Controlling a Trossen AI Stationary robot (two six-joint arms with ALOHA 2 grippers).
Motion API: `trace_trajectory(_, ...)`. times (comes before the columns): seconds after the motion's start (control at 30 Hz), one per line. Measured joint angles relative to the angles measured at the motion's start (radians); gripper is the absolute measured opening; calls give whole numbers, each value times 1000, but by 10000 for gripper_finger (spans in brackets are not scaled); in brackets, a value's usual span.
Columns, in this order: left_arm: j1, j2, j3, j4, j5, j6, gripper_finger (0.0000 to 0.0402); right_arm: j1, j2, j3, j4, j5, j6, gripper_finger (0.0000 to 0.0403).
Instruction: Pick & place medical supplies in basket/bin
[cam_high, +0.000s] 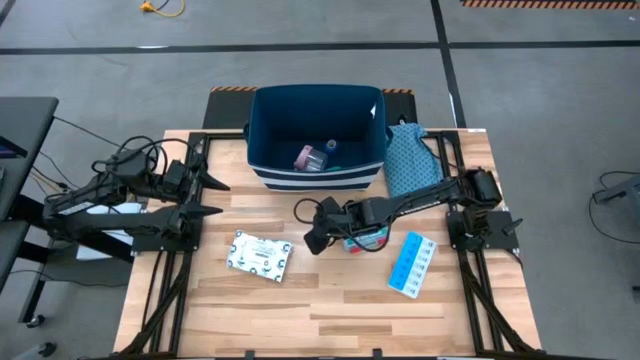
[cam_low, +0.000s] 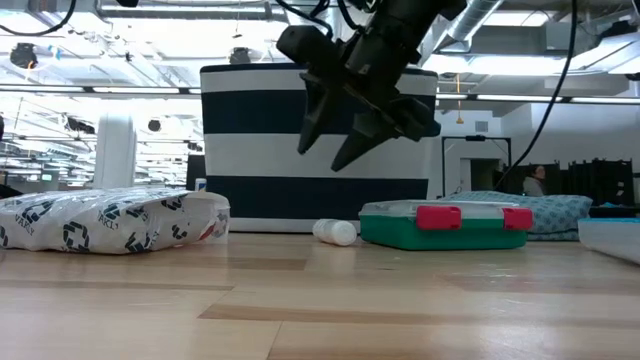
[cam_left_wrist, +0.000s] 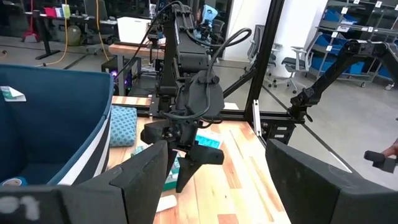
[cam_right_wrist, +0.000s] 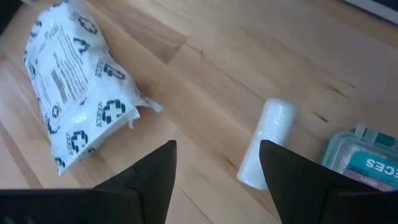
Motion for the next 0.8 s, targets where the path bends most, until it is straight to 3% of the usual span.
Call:
trace_trajectory(0.33, 0, 0, 0, 0, 0, 1, 261, -5, 67, -1, -10, -19, -9, 230)
trace_trajectory(0.8, 0, 0, 0, 1, -1, -7, 261, -34, 66, 0, -19, -17, -31, 230)
